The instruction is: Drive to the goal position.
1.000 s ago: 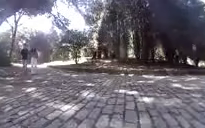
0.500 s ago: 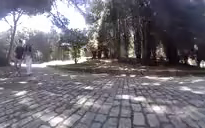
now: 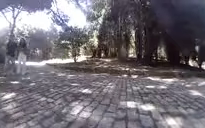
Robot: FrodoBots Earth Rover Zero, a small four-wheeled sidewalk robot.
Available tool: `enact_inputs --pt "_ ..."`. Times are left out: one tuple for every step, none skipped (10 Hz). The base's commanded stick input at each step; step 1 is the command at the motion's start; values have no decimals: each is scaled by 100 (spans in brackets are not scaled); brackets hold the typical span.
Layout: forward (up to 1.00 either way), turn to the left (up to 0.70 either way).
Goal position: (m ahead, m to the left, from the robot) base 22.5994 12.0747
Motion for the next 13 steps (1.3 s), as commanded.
enact_inputs --pt "70 35" --pt "70 31" --pt "70 9" --pt "70 0" --pt "70 0" --pt "70 0" --pt "70 0" --pt "70 0" --pt "70 0" --pt "70 0" --pt "70 0" --pt "70 0" --pt "70 0"
